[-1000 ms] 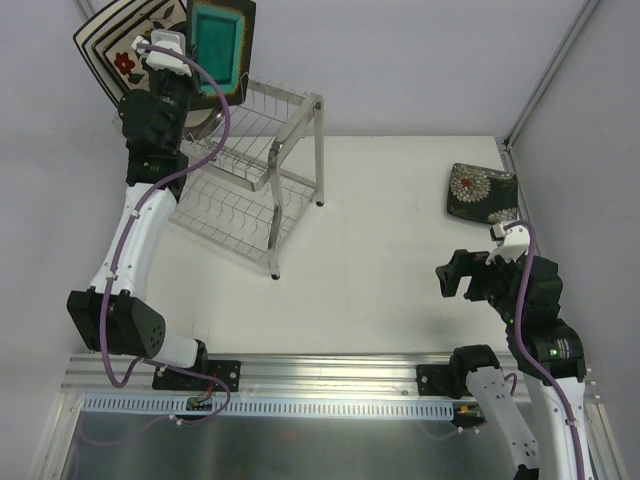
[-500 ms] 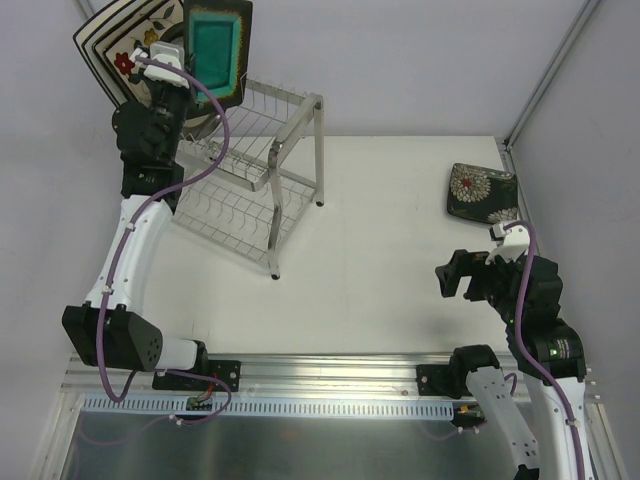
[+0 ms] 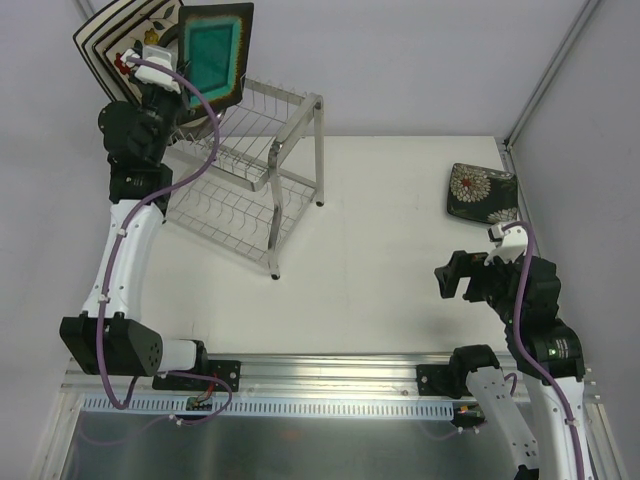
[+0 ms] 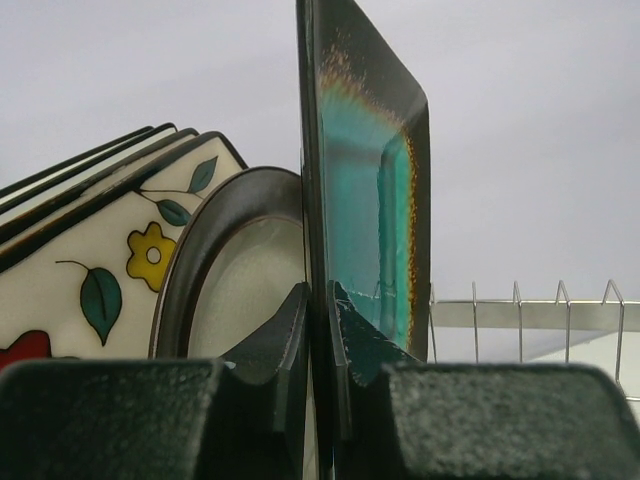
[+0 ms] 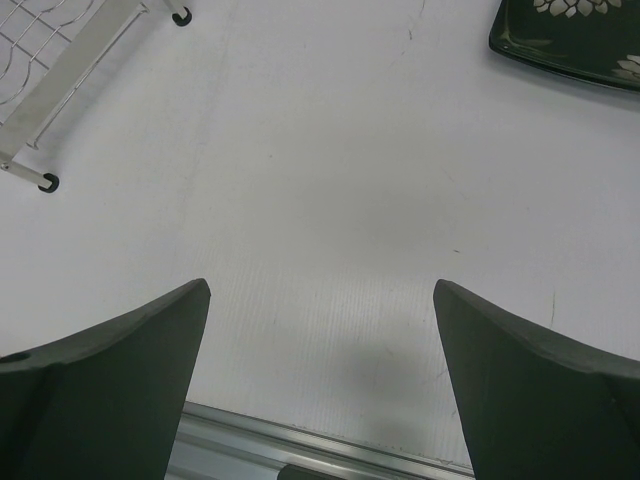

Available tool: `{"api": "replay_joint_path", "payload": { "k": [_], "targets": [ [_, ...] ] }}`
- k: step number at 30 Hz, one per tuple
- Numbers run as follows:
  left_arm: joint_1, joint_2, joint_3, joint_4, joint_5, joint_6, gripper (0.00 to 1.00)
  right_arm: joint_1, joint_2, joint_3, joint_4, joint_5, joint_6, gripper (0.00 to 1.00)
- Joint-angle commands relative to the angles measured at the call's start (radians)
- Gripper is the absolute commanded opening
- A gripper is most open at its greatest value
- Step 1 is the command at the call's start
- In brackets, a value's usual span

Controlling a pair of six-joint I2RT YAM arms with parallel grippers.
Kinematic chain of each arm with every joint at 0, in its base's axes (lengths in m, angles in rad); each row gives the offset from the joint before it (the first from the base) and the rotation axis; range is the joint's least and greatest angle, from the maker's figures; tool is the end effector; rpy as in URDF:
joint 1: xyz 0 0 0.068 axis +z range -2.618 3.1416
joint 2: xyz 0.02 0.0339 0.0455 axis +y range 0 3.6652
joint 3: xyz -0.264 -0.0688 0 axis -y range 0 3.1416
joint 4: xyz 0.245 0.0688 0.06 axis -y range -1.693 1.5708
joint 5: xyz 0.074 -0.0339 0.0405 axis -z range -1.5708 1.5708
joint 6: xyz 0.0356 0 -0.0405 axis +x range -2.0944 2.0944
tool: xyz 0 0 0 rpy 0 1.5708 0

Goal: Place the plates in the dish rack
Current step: Insert the plate into the dish rack

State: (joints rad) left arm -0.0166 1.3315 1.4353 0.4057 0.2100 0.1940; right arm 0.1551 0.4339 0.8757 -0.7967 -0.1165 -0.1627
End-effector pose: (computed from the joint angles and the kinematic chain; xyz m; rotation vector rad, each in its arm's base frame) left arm 0.2897 -0.0122 0.5081 0.2998 1.0309 0.0486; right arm 0.0772 0.0163 0.3455 -0.3813 1.8865 0.1071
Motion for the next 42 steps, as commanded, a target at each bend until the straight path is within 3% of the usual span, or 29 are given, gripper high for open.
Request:
{"api": "replay_joint_path", "payload": {
  "k": [1, 42],
  "targets": [
    [0.032, -0.064, 0.011, 0.007, 0.029, 0.022, 0.00, 0.008, -0.009, -0.004, 0.033, 0.000, -0.020, 1.00],
    [0.041, -0.169, -0.211, -0.103, -0.155, -0.235, 0.00, 0.012, -0.011, 0.000, 0.034, -0.008, -0.009, 1.00]
  ]
}}
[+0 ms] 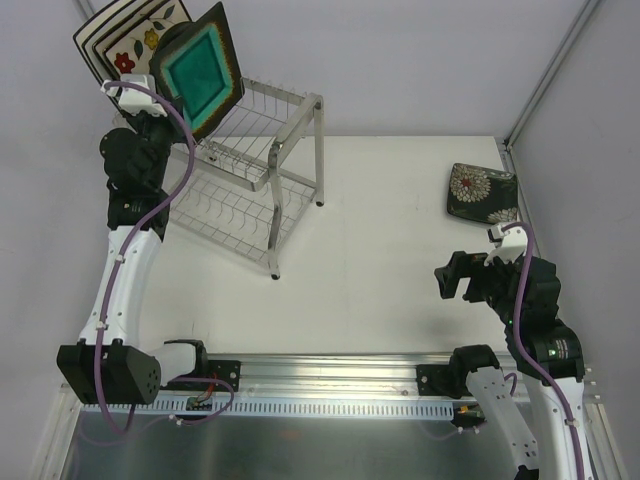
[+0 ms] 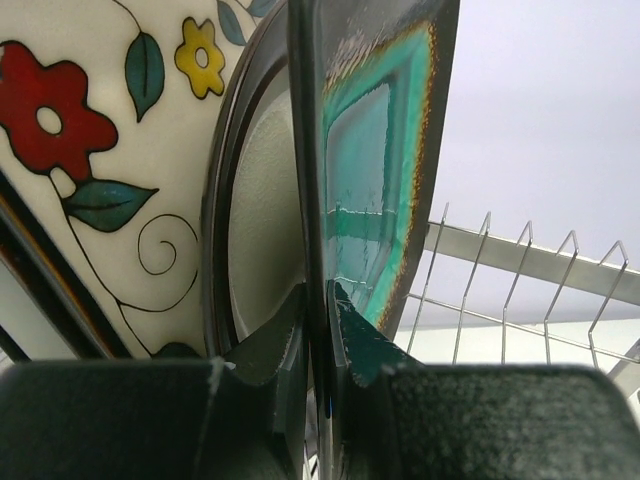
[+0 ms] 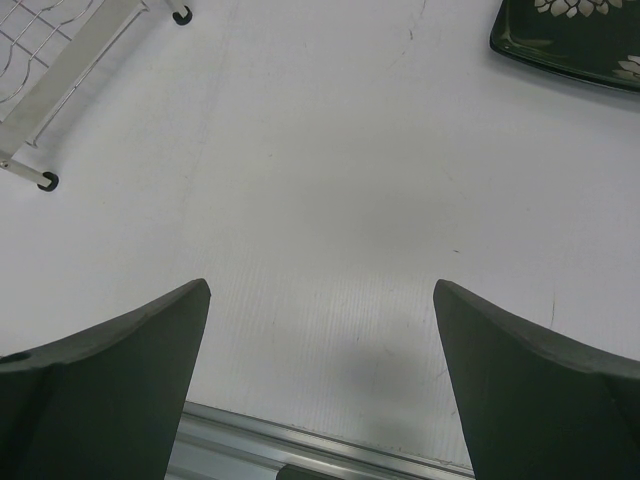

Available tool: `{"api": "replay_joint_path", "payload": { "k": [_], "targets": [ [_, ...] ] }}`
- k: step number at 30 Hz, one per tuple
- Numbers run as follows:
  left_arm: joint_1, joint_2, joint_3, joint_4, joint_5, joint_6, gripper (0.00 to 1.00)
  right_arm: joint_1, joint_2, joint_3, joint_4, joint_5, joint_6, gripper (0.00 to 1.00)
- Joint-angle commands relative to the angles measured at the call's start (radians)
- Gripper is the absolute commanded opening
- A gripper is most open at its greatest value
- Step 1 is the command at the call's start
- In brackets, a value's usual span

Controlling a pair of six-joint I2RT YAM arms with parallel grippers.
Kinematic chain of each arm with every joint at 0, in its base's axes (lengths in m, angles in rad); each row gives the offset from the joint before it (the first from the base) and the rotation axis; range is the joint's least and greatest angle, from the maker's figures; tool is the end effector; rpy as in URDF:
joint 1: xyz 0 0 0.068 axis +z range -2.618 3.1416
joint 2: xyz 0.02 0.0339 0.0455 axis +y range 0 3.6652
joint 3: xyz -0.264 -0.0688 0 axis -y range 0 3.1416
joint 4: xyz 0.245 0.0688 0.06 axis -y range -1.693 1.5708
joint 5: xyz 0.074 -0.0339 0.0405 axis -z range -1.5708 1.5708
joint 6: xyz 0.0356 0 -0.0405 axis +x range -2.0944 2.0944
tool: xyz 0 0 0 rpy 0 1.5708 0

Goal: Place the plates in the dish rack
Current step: Insert the plate into the dish rack

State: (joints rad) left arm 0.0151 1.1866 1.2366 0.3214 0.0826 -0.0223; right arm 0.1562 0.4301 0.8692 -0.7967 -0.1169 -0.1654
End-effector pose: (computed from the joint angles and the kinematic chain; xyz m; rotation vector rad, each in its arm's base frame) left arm 0.2648 0.0011 0.4702 0.0500 1.1999 -0.0558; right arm 0.0771 0.0163 0.3438 -0.3855 1.8884 0.1065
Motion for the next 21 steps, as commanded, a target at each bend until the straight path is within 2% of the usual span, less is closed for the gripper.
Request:
{"api": "replay_joint_path", "payload": {
  "k": [1, 21],
  "targets": [
    [0.009, -0.028, -0.014, -0.019, -0.030, -0.018, 0.00, 0.009, -0.007, 0.007, 0.037, -0.009, -0.003, 1.00],
    [0.008, -0.038, 0.026, -0.116, -0.055, -0.044, 0.01, 0.009, -0.022, 0.001, 0.033, -0.004, -0.003, 1.00]
  ]
}}
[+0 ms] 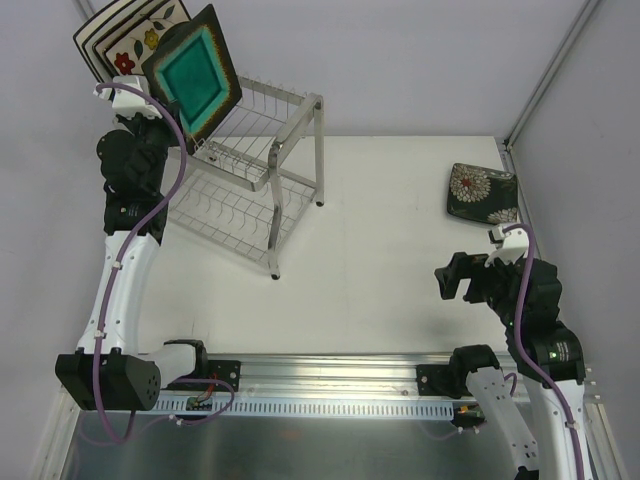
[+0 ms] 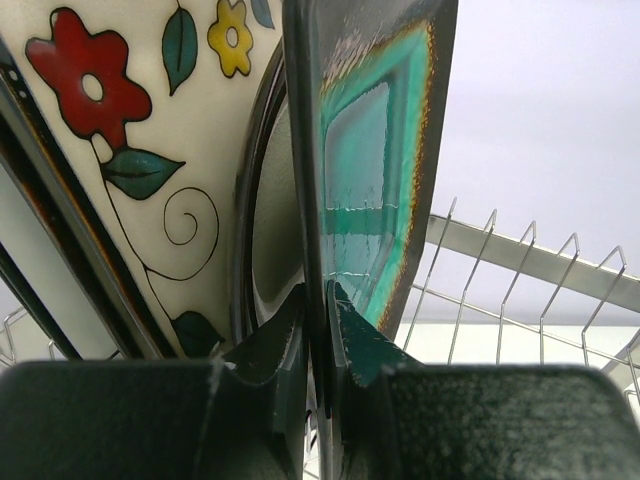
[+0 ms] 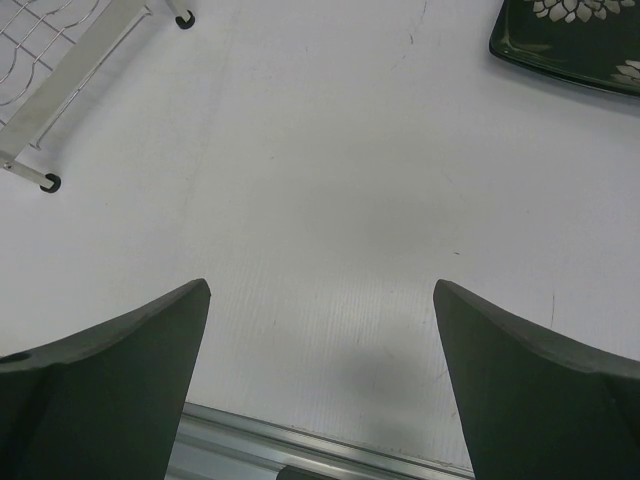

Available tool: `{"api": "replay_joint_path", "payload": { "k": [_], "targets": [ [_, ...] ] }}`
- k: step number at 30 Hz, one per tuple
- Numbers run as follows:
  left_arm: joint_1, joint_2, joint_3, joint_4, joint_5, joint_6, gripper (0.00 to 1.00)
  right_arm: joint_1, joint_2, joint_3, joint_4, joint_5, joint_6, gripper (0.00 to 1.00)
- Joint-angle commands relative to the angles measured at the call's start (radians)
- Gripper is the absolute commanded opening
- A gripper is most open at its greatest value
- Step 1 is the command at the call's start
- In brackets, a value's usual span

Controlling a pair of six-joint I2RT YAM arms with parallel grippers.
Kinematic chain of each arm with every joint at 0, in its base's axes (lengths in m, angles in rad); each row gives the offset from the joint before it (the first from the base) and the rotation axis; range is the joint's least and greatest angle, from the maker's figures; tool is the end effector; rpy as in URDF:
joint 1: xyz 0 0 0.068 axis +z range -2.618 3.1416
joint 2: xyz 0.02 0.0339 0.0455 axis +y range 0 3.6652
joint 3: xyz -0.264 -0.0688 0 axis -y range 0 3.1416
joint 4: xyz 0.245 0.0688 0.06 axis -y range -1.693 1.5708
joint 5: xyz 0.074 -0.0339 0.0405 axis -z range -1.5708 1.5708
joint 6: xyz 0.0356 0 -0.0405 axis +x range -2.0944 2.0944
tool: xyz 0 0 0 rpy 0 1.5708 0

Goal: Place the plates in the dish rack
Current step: Insert the plate into the dish rack

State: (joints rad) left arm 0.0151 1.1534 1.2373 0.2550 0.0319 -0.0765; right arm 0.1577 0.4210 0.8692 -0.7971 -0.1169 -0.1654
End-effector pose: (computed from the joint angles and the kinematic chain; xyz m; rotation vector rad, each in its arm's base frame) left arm 0.2554 0.0027 0.4716 -0.0287 1.2321 -0.0731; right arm 0.0750 0.0161 0.3442 -0.3859 1.8795 0.1070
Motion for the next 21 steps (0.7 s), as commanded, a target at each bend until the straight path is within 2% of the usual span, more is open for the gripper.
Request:
{"api": "replay_joint_path", "payload": {
  "k": [1, 6, 13, 20, 21],
  "targets": [
    [0.009, -0.004, 0.024, -0.054, -0.003, 0.011, 0.05, 0.008, -0.014, -0.001, 0.033, -0.004, -0.005, 1.00],
    [0.009, -0.007, 0.027, -0.068, -0.015, 0.001, 0.13, 0.008, -0.016, 0.001, 0.032, -0.004, -0.003, 1.00],
    [0.008, -0.015, 0.033, -0.082, -0.027, -0.003, 0.20, 0.008, -0.011, 0.002, 0.038, -0.009, 0.001, 1.00],
    [0.009, -0.034, 0.034, -0.092, -0.027, -0.023, 0.34, 0.008, -0.011, 0.004, 0.038, -0.009, 0.001, 1.00],
    [0.009, -0.035, 0.036, -0.098, -0.027, -0.026, 0.39, 0.008, -0.013, 0.004, 0.038, -0.009, 0.001, 1.00]
  ]
}}
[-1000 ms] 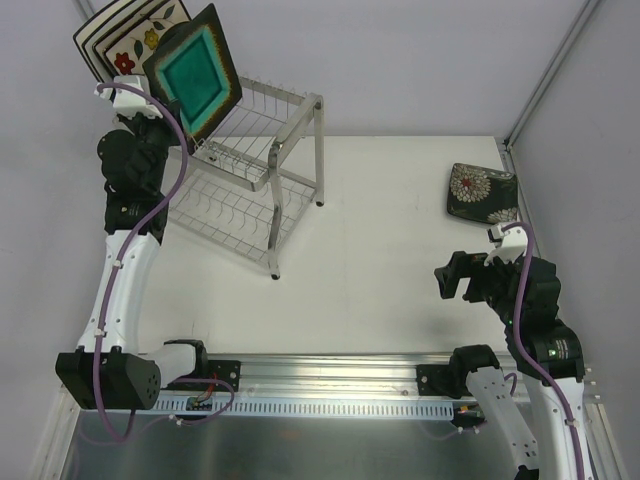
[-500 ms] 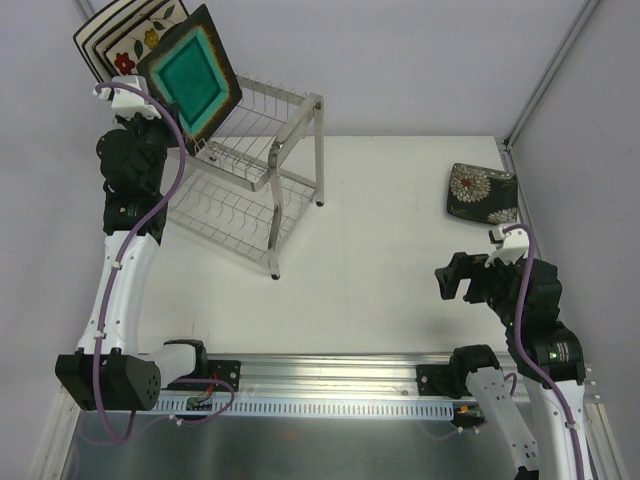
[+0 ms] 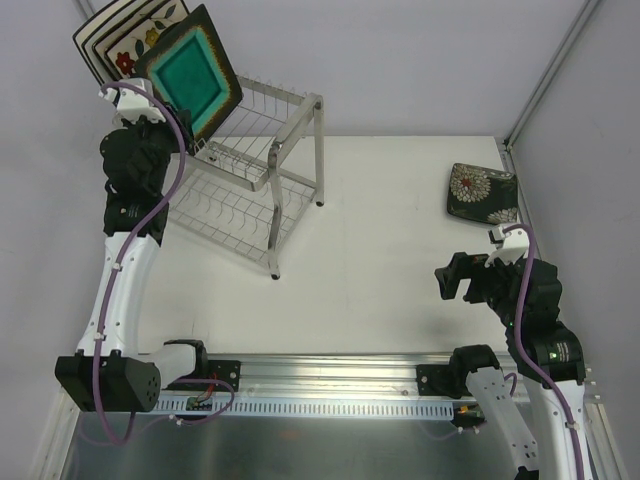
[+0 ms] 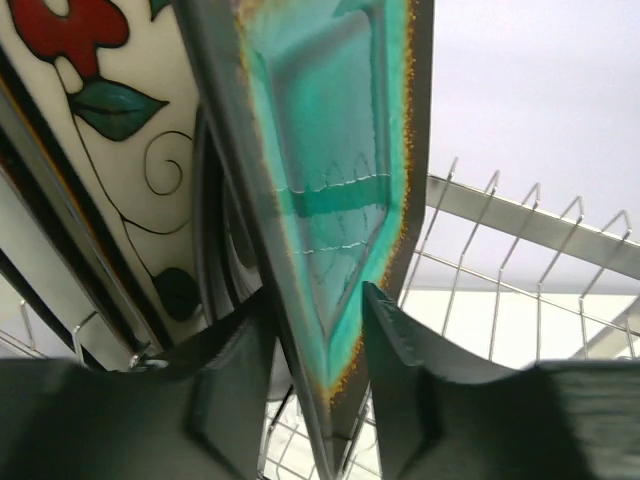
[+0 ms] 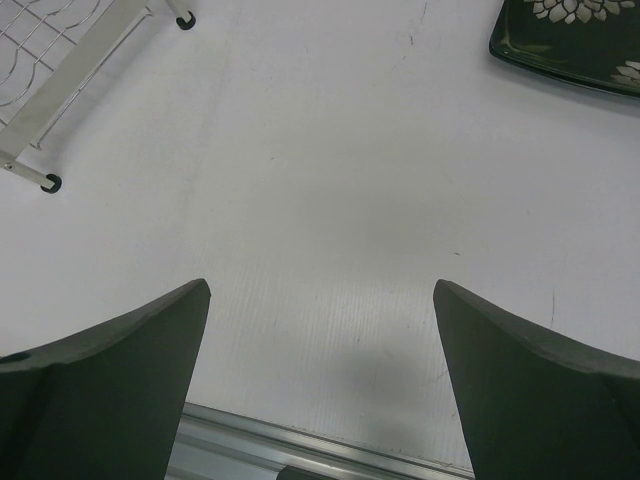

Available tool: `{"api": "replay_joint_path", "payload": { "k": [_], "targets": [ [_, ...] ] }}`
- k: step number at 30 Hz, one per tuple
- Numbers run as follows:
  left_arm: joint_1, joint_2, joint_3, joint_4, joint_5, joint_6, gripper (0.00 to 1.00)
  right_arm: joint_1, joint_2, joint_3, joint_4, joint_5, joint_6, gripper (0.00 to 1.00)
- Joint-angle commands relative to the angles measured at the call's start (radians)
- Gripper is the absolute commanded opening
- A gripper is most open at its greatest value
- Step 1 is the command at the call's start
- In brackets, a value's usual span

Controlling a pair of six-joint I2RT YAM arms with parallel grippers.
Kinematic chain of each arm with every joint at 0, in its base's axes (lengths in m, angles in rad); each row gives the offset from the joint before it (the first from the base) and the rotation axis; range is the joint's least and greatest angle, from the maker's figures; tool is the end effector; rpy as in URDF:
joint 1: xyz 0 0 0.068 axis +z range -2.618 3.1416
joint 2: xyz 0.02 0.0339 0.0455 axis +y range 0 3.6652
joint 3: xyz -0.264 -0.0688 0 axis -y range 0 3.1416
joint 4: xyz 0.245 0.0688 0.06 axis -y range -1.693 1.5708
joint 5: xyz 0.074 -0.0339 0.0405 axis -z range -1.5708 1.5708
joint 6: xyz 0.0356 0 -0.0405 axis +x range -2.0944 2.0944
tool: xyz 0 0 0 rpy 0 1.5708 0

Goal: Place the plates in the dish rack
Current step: Insert the plate into the dish rack, then grab a plate with the right arm

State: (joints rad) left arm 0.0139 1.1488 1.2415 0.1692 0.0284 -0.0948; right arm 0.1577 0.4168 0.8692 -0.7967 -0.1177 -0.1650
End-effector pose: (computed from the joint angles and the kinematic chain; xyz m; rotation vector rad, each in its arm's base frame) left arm 0.2561 0.0025 0.4651 -0.0469 1.3087 -0.0876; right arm 0.0741 0.0160 0.3445 -0.3855 1.8749 0.1078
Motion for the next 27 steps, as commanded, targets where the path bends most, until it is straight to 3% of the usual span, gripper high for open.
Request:
{"api": "replay_joint_path", "payload": {
  "k": [1, 9, 18, 27],
  "targets": [
    [0.011, -0.035, 0.033, -0.014, -0.024, -0.017, 0.42, 0.008, -0.009, 0.005, 0.037, -0.010, 0.002, 1.00],
    [0.011, -0.078, 0.049, -0.046, -0.024, -0.060, 0.65, 0.008, -0.006, 0.011, 0.042, -0.020, 0.010, 1.00],
    [0.011, -0.145, 0.053, -0.125, -0.024, -0.086, 0.79, 0.008, -0.003, 0.028, 0.037, -0.016, 0.025, 1.00],
    [0.011, -0.333, -0.025, -0.258, -0.024, -0.112, 0.98, 0.008, 0.082, 0.062, 0.066, -0.007, 0.087, 1.00]
  ]
}}
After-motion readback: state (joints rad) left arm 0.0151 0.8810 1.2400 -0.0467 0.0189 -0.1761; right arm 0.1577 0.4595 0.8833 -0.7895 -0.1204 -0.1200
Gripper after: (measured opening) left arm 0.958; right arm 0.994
